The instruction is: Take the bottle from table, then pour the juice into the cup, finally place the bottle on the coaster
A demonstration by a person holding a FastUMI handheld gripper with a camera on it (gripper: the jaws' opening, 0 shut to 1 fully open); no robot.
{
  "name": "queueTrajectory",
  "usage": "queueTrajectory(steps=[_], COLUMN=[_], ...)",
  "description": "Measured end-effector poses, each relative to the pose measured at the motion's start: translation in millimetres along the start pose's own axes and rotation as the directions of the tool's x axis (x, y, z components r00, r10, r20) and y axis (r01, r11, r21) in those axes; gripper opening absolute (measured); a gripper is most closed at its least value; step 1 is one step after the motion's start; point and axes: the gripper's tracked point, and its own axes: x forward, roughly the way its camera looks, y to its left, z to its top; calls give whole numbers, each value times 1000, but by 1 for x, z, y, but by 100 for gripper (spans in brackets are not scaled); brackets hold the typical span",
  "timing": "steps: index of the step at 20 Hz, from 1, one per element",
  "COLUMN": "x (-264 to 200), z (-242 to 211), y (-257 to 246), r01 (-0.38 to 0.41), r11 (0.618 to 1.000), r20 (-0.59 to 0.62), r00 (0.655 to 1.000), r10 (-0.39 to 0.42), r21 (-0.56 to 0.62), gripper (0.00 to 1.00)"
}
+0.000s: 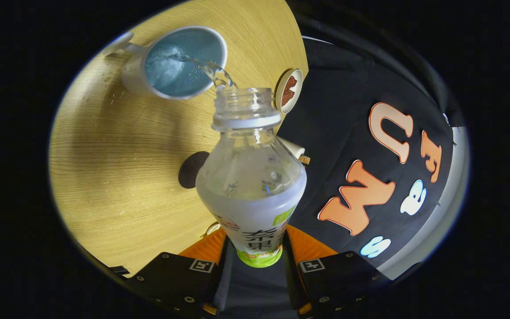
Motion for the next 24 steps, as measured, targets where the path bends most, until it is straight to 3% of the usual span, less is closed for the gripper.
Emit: queueTrajectory(steps=[24], x=[0], z=[4], y=[-17], r01=[11], r11=[992], r20=[14], r00=[1000], r10=[-9], r21=[-125], gripper=[55])
